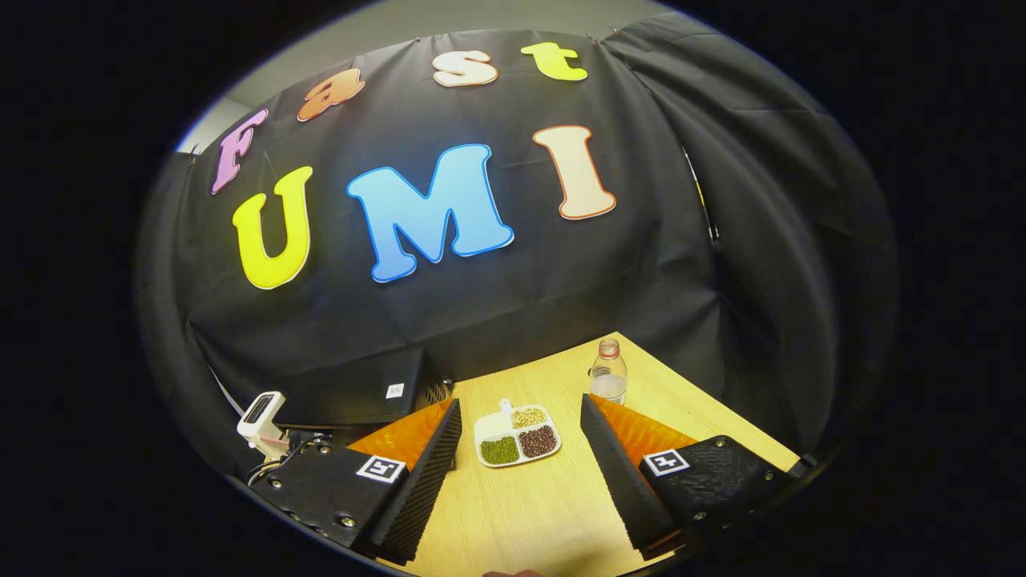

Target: Open the electric oven with the left hand, put the food in, and close the electric oven.

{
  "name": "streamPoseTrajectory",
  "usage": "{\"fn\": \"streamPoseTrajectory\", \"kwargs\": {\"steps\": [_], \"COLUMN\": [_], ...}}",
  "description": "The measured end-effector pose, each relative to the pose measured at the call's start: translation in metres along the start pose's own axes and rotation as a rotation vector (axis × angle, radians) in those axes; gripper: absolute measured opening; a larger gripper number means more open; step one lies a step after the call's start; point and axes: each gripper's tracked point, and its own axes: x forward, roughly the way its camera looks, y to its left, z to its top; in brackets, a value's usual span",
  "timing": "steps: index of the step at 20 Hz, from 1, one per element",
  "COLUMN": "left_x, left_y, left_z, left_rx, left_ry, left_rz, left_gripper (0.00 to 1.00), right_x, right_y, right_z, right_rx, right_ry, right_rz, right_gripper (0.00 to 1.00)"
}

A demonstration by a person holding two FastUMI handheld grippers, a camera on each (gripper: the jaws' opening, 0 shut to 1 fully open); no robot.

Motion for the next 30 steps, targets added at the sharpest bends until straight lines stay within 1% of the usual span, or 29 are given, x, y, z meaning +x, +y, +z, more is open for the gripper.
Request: {"fn": "streamPoseTrajectory", "kwargs": {"steps": [4, 5, 6, 7, 8, 9, 10, 12, 13, 14, 15, 16, 17, 18, 19, 20, 22, 23, 24, 25, 26, 27, 28, 29, 30], "left_x": [-0.025, -0.032, -0.040, -0.045, -0.051, -0.054, -0.057, -0.059, -0.062, -0.062, -0.064, -0.065, -0.068, -0.071, -0.075, -0.079, -0.089, -0.094, -0.101, -0.115, -0.128, -0.144, -0.164, -0.188, -0.213], "left_y": [-0.003, -0.003, -0.003, -0.004, -0.005, -0.006, -0.005, -0.003, -0.004, -0.004, -0.003, -0.002, -0.002, -0.002, -0.003, -0.003, -0.008, -0.013, -0.017, -0.019, -0.020, -0.025, -0.032, -0.039, -0.045], "left_z": [0.004, 0.005, 0.008, 0.010, 0.013, 0.015, 0.017, 0.022, 0.025, 0.028, 0.031, 0.035, 0.039, 0.045, 0.050, 0.056, 0.071, 0.078, 0.086, 0.088, 0.093, 0.097, 0.102, 0.107, 0.112], "left_rx": [0.005, 0.003, 0.001, 0.000, -0.002, -0.005, -0.010, -0.007, -0.009, -0.012, -0.013, -0.011, -0.008, -0.005, -0.004, -0.004, -0.021, -0.025, -0.023, -0.017, -0.009, -0.002, 0.001, 0.000, -0.009], "left_ry": [-0.065, -0.083, -0.103, -0.124, -0.146, -0.163, -0.179, -0.202, -0.208, -0.214, -0.221, -0.231, -0.245, -0.264, -0.283, -0.304, -0.346, -0.374, -0.404, -0.437, -0.472, -0.519, -0.576, -0.644, -0.714], "left_rz": [0.002, 0.002, 0.003, 0.001, -0.002, -0.003, 0.003, 0.018, 0.019, 0.018, 0.021, 0.024, 0.028, 0.029, 0.030, 0.032, 0.021, 0.013, 0.008, 0.010, 0.013, 0.016, 0.013, 0.008, 0.009], "left_gripper": [0.96, 0.92, 0.96, 0.96, 0.92, 0.96, 0.92, 0.96, 0.96, 0.92, 0.92, 1.00, 0.96, 0.97, 1.00, 0.96, 0.97, 1.00, 0.96, 0.96, 1.00, 1.00, 0.97, 0.96, 0.92], "right_x": [-0.005, -0.007, -0.008, -0.009, -0.011, -0.012, -0.015, -0.021, -0.021, -0.023, -0.024, -0.025, -0.024, -0.024, -0.022, -0.023, -0.024, -0.024, -0.024, -0.025, -0.026, -0.027, -0.028, -0.032, -0.035], "right_y": [0.007, 0.009, 0.012, 0.014, 0.016, 0.016, 0.016, 0.017, 0.015, 0.013, 0.009, 0.005, 0.001, -0.002, -0.005, -0.006, -0.006, -0.009, -0.012, -0.014, -0.014, -0.013, -0.010, -0.006, -0.002], "right_z": [0.000, 0.000, 0.002, 0.003, 0.005, 0.004, 0.002, 0.004, 0.005, 0.006, 0.006, 0.008, 0.010, 0.010, 0.010, 0.007, 0.002, 0.003, 0.005, 0.006, 0.009, 0.014, 0.021, 0.031, 0.041], "right_rx": [-0.007, -0.007, -0.003, 0.003, 0.008, 0.009, 0.010, 0.011, 0.009, 0.005, -0.002, -0.006, -0.006, -0.006, -0.008, -0.012, -0.024, -0.030, -0.038, -0.049, -0.065, -0.080, -0.097, -0.110, -0.121], "right_ry": [-0.006, -0.008, -0.013, -0.019, -0.021, -0.019, -0.016, -0.013, -0.014, -0.018, -0.021, -0.025, -0.028, -0.031, -0.031, -0.020, 0.007, 0.010, 0.009, 0.005, -0.002, -0.013, -0.032, -0.053, -0.075], "right_rz": [0.022, 0.028, 0.039, 0.050, 0.054, 0.056, 0.059, 0.062, 0.061, 0.059, 0.054, 0.047, 0.042, 0.038, 0.038, 0.046, 0.058, 0.060, 0.061, 0.064, 0.069, 0.075, 0.085, 0.096, 0.107], "right_gripper": [0.92, 0.92, 0.92, 0.92, 0.92, 0.92, 0.92, 0.92, 0.92, 0.93, 0.93, 0.93, 0.93, 0.92, 0.92, 0.92, 0.93, 0.92, 0.92, 0.92, 0.92, 0.92, 0.92, 0.92, 0.92]}}
